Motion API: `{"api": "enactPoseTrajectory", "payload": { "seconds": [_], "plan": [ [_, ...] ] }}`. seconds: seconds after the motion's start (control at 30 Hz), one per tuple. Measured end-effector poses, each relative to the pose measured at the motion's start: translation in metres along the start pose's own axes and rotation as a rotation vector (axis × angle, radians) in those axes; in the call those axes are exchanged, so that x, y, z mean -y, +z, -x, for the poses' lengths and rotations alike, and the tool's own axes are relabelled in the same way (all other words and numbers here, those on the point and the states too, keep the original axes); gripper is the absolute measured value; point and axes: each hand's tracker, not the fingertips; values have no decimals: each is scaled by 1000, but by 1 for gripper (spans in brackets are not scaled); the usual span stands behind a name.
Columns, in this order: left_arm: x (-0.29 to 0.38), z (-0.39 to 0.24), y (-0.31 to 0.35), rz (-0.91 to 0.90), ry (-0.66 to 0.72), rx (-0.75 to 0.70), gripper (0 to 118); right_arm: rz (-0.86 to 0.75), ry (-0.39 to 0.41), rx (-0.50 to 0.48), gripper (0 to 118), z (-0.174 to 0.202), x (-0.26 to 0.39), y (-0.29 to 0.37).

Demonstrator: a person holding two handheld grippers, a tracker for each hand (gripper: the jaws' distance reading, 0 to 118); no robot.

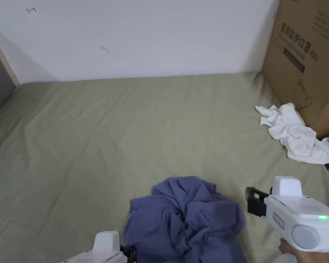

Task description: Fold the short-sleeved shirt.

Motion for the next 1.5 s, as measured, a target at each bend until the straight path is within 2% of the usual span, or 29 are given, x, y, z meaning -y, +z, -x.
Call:
{"api": "enactPoseTrajectory", "payload": {
  "seconds": [0.03, 0.07, 0.13, 0.3, 0.37, 0.47, 0.5, 0.53, 0.57, 0.73, 0.97, 1.07, 1.37, 1.5],
  "plan": [
    [-2, 0, 0, 1, 0, 1, 5, 38, 7, -21, 108, 0, 1, -16],
    [-4, 0, 0, 3, 0, 8, 5, 79, 20, -14, 113, 0, 2, -32],
    [-4, 0, 1, -5, -4, 14, 5, 113, 50, -41, 113, 5, 8, -54],
    [-5, -4, -3, 3, -19, 15, 5, 251, 55, -48, 104, 5, 18, -101],
    [-4, -2, -3, 1, -9, 17, 5, 275, 59, -54, 89, 18, 22, -96],
    [-4, 0, -4, 4, -1, 18, 5, 309, 100, -123, 38, 31, 28, -97],
    [-4, 1, -4, 2, 0, 18, 5, 293, 87, -131, 10, 23, 31, -98],
    [-4, 2, -3, 1, 2, 17, 5, 266, 72, -115, 8, 25, 31, -91],
    [-3, 2, -1, -3, 6, 18, 5, 226, 68, -81, 8, 28, 29, -84],
    [-9, 7, 14, -67, 54, 44, 5, 109, 106, -113, 8, 33, 8, -21],
    [-58, 22, 49, -208, 66, 24, 5, -40, 81, -149, 8, 5, -54, 73],
    [-95, 34, 72, -297, 69, -6, 5, -114, 99, -134, 8, -4, -80, 108],
    [-216, 34, 139, -509, -10, -101, 5, -274, 112, -61, 8, -3, -150, 150],
    [-264, 29, 160, -574, -23, -139, 5, -327, 84, -28, 8, -1, -184, 150]
  ]
}}
